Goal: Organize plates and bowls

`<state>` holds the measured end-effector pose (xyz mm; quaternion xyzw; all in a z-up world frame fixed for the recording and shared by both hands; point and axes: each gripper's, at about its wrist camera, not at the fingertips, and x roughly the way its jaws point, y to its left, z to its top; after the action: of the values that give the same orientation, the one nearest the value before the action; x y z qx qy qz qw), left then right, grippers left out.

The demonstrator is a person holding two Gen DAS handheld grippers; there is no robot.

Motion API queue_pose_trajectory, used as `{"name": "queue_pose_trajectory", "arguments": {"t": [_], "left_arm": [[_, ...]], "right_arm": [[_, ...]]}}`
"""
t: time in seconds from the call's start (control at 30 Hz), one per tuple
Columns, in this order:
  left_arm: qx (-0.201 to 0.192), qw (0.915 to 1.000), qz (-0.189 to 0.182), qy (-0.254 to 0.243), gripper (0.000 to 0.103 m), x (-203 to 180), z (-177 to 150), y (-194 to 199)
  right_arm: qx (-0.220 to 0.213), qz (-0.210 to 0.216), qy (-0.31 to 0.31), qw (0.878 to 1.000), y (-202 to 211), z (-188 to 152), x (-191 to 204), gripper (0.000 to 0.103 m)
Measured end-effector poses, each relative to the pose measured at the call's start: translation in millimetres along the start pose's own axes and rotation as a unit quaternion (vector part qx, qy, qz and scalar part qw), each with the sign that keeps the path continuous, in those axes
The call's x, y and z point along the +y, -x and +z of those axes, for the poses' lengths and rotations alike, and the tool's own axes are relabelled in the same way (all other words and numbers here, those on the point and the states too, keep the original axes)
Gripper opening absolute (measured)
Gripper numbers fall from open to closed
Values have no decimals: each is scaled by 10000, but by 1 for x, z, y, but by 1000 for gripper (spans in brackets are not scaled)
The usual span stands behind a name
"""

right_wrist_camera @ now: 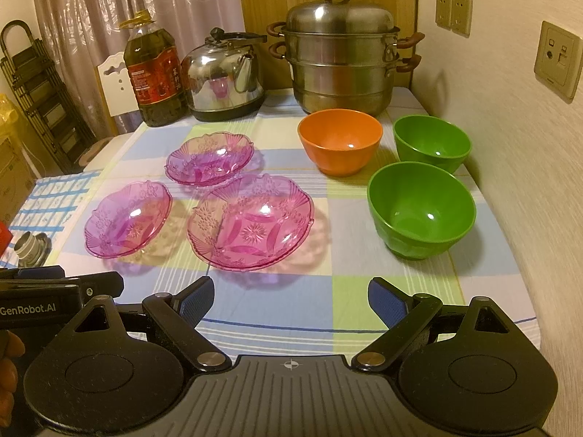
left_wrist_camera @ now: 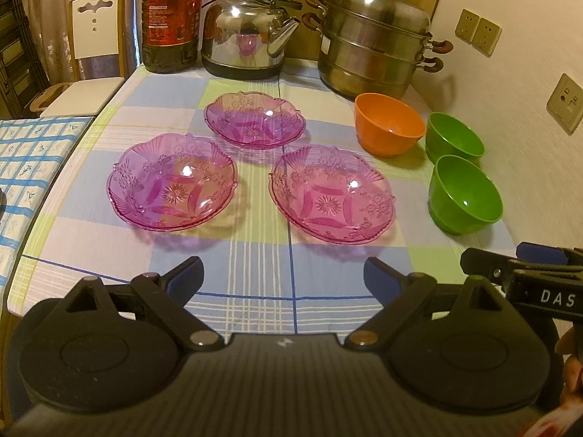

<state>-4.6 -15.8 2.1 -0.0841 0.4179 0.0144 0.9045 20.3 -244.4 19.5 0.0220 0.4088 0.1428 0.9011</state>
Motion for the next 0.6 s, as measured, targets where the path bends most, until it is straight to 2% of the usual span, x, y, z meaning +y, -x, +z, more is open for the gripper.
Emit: {"name": "queue_pose_trajectory", "arguments": {"t": [0.6], "left_arm": [[3,10000,-6,10,93,-1,1,1]], "right_arm": [[9,-3,-4,10000,0,0,0,91]]}}
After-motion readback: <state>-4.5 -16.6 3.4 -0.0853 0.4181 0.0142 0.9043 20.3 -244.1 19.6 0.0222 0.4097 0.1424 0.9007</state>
